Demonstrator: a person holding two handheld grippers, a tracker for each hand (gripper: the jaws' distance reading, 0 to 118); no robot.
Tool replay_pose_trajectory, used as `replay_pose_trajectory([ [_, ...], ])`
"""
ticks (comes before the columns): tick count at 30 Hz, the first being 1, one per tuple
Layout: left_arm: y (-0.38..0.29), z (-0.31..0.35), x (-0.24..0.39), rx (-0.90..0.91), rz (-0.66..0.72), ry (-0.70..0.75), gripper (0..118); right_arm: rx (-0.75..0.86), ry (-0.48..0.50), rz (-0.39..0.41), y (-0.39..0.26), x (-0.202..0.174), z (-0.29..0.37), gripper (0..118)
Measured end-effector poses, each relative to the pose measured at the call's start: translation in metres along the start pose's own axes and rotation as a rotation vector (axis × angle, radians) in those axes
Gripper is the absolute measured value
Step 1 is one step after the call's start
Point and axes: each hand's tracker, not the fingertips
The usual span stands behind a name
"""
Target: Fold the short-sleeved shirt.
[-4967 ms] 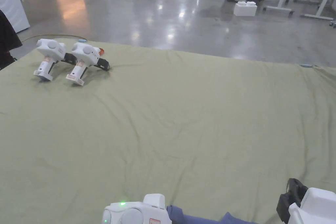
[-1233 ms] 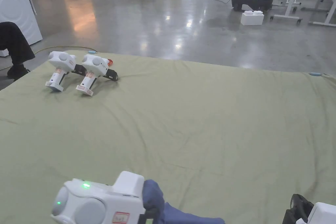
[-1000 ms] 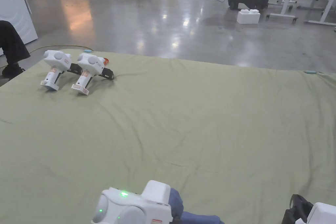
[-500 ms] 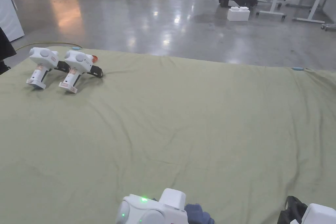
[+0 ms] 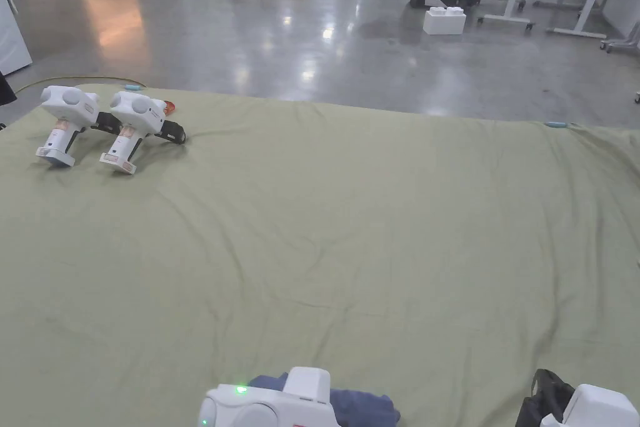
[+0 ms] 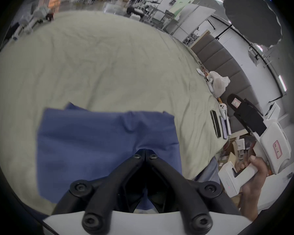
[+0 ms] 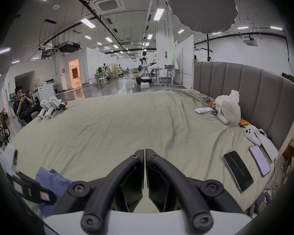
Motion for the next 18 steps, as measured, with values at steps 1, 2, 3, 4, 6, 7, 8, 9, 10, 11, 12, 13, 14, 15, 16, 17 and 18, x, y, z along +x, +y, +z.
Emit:
replay_pose_trajectory([
  [1, -0.004, -0.008, 0.000, 0.006, -0.005, 0.007, 2, -0.002, 0.001, 0.000, -0.001, 0.000, 0.000, 2],
  [2, -0.007, -0.018, 0.001, 0.004, -0.010, 0.014, 2, -0.004, 0.001, 0.001, -0.001, -0.001, 0.000, 2],
  [3, -0.010, -0.024, 0.001, -0.007, 0.000, 0.027, 2, -0.005, 0.000, 0.002, -0.002, -0.001, 0.001, 2],
  [4, -0.013, -0.030, 0.000, -0.013, 0.021, 0.024, 2, -0.007, -0.002, 0.005, -0.003, -0.002, 0.001, 2],
  [6, -0.018, -0.035, -0.002, 0.002, 0.028, 0.000, 2, -0.009, -0.002, 0.009, -0.003, -0.002, 0.002, 2],
  [7, -0.019, -0.034, -0.002, 0.011, 0.024, -0.003, 2, -0.010, -0.001, 0.009, -0.003, -0.002, 0.002, 2],
  [8, -0.019, -0.031, -0.002, 0.024, 0.012, -0.005, 2, -0.011, 0.000, 0.011, -0.003, -0.003, 0.002, 2],
  [9, -0.019, -0.028, -0.002, 0.032, 0.001, -0.008, 2, -0.009, 0.001, 0.014, -0.002, -0.004, 0.003, 2],
  [10, -0.020, -0.022, -0.001, 0.045, -0.016, -0.014, 2, -0.007, 0.003, 0.017, -0.002, -0.005, 0.004, 2],
  [11, -0.019, -0.016, 0.000, 0.062, -0.036, -0.017, 2, -0.003, 0.004, 0.018, -0.001, -0.006, 0.004, 2],
  [12, -0.018, -0.008, 0.001, 0.097, -0.066, -0.016, 2, 0.006, 0.006, 0.020, -0.001, -0.006, 0.004, 2],
  [13, -0.016, 0.001, 0.001, 0.142, -0.094, -0.015, 2, 0.015, 0.007, 0.022, 0.001, -0.008, 0.005, 2],
  [14, -0.014, 0.011, 0.003, 0.199, -0.123, -0.001, 2, 0.026, 0.006, 0.025, 0.003, -0.010, 0.005, 2],
  [15, -0.010, 0.021, 0.004, 0.255, -0.154, 0.018, 2, 0.040, 0.005, 0.031, 0.006, -0.012, 0.005, 2],
  [16, -0.006, 0.032, 0.006, 0.323, -0.187, 0.045, 2, 0.059, 0.006, 0.035, 0.009, -0.015, 0.006, 2],
  [17, -0.003, 0.042, 0.009, 0.398, -0.226, 0.082, 2, 0.075, 0.006, 0.039, 0.013, -0.018, 0.006, 2],
  [18, 0.001, 0.053, 0.012, 0.473, -0.264, 0.125, 2, 0.097, 0.007, 0.045, 0.018, -0.022, 0.006, 2],
])
